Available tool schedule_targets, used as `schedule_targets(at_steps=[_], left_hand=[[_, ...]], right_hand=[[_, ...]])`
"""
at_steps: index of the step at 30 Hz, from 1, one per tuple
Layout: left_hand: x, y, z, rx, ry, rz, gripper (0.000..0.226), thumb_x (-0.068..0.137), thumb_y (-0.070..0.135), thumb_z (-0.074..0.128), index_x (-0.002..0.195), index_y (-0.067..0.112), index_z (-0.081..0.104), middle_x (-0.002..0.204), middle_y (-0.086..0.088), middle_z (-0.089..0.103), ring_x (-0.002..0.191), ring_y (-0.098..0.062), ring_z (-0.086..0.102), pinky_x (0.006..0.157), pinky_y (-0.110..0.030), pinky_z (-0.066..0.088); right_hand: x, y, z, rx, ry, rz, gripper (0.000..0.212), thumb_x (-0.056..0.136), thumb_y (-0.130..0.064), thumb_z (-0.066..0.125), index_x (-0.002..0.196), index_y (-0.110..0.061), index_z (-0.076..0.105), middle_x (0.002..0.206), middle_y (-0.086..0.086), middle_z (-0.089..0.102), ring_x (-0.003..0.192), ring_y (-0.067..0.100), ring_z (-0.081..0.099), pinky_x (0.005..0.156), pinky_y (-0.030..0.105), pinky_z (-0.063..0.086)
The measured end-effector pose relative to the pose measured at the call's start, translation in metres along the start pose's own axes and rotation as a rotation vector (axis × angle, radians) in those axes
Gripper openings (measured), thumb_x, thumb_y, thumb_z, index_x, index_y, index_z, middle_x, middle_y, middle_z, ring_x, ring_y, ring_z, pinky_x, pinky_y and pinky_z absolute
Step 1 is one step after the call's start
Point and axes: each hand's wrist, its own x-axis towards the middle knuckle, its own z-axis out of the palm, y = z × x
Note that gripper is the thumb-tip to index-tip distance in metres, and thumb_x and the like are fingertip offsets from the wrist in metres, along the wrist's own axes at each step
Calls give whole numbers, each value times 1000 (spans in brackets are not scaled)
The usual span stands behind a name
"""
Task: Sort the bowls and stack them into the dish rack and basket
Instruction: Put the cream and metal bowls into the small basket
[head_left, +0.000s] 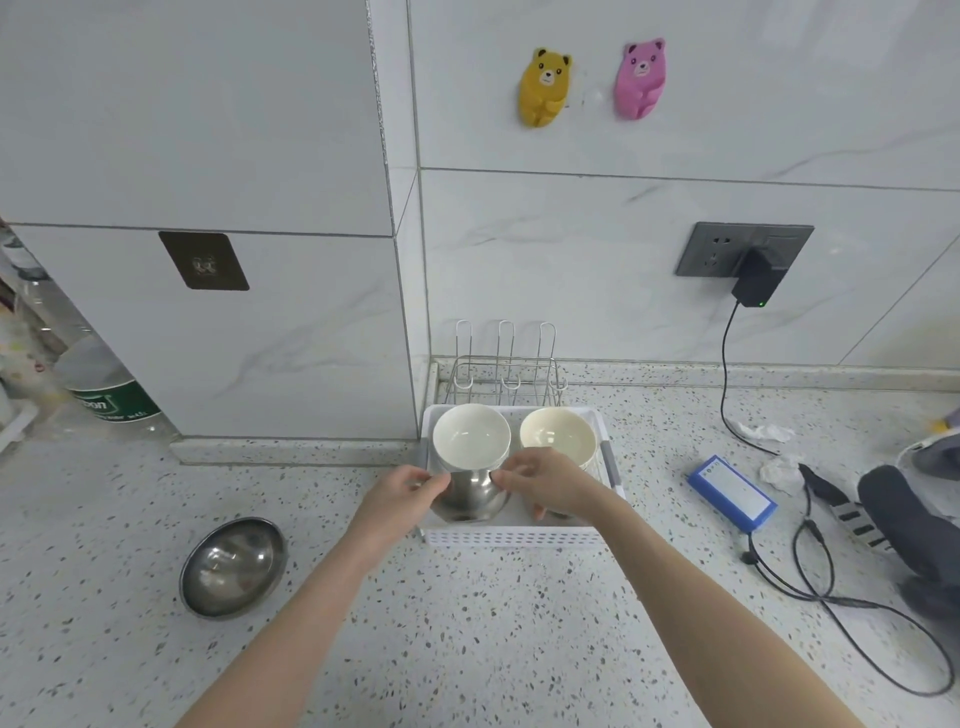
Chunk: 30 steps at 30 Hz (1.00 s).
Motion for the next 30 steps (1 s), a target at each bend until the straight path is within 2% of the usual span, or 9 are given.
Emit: schedule_targets(at_steps=[2,5,7,11,16,19,22,26,30], left_hand=[[7,1,2,34,1,24,35,89,57,58,109,28,60,101,17,60,88,3,53,69,-26,43],[16,2,5,58,-28,12,28,91,52,60,105,28,61,99,18,60,89,6,52,68,-22,41],[20,0,6,68,-44,17,24,91,50,60,104,29,61,102,16,62,95,0,57,73,-24,43],[24,-8,8,101,-51,105,22,89,42,67,108,30,63,111,16,64,109,-8,58,92,-29,45],[24,-12,10,242,-46,247,34,86,32,73,119,26,67,120,13,63,105,-8,56,97,-31,45],[23,-13,14,303,-15,289,33,85,26,75,117,28,67,123,7,59,103,-11,53,98,-35,47],[22,-15,18,347,41,298,27,84,25,75,110,29,69,120,8,58,105,-12,54,92,-34,51],[18,-19,21,370,84,307,19,85,26,74,104,28,70,114,8,58,97,-10,53,78,-26,48],[8,-25,19,300,104,314,19,90,24,69,109,28,67,111,11,55,89,-10,52,73,-21,42]], right_hand=[[6,0,-2,-16,-2,8,28,88,-52,62,91,-25,70,68,-17,71,46,12,58,66,29,55],[16,3,-1,-74,-3,24,33,88,-55,61,95,-24,70,82,0,76,48,13,60,78,38,58],[20,5,3,-108,2,36,33,87,-57,60,93,-25,69,82,2,76,45,10,59,78,35,58],[21,9,11,-116,37,68,33,86,-59,58,88,-28,66,85,-6,75,40,3,59,70,30,56],[15,9,26,-171,86,108,33,85,-55,59,99,-26,69,87,-7,76,50,7,65,72,33,58],[9,7,33,-148,91,130,28,88,-52,58,95,-25,64,91,-3,75,52,11,68,71,35,57],[5,3,41,-169,132,174,25,89,-52,57,94,-28,61,88,-10,67,54,10,69,67,31,54],[0,-1,51,-189,141,216,26,92,-50,54,96,-25,61,71,-6,59,55,6,69,52,25,37],[-6,-1,51,-197,113,204,25,96,-39,49,113,-29,65,89,-7,67,56,6,70,49,22,37]])
